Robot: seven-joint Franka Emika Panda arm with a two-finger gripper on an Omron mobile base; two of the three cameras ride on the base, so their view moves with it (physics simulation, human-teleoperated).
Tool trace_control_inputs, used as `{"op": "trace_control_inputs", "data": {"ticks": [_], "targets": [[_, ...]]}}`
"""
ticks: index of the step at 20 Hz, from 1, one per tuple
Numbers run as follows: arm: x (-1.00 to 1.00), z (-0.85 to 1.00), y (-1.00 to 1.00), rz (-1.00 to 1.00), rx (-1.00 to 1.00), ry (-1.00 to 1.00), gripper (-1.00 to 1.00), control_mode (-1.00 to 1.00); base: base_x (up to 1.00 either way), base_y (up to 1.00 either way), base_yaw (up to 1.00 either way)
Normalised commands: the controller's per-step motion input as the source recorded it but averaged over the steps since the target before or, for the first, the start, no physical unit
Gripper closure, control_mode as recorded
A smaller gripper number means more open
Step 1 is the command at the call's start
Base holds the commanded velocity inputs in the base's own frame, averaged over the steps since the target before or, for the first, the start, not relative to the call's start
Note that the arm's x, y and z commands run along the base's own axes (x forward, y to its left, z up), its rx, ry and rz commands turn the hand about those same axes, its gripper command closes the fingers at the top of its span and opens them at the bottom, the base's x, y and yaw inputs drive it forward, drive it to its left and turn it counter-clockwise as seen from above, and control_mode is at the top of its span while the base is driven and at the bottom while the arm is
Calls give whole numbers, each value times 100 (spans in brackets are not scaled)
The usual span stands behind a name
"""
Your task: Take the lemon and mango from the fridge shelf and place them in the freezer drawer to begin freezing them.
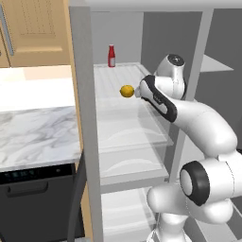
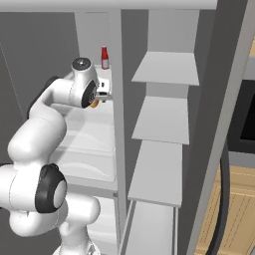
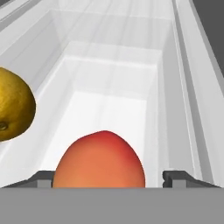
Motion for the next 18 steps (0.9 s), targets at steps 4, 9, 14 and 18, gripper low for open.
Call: {"op": "trace_control_inputs", "data": {"ticks": [4, 9, 14, 18], "targets": [[-1, -11, 0, 0, 3, -6, 100, -100, 0, 0, 0], [-24, -1, 0, 0, 2, -11, 100, -100, 0, 0, 0], [-71, 27, 0, -1, 2, -13, 100, -100, 0, 0, 0], [-99, 80, 0, -1, 0, -16, 100, -100, 0, 0, 0]]}}
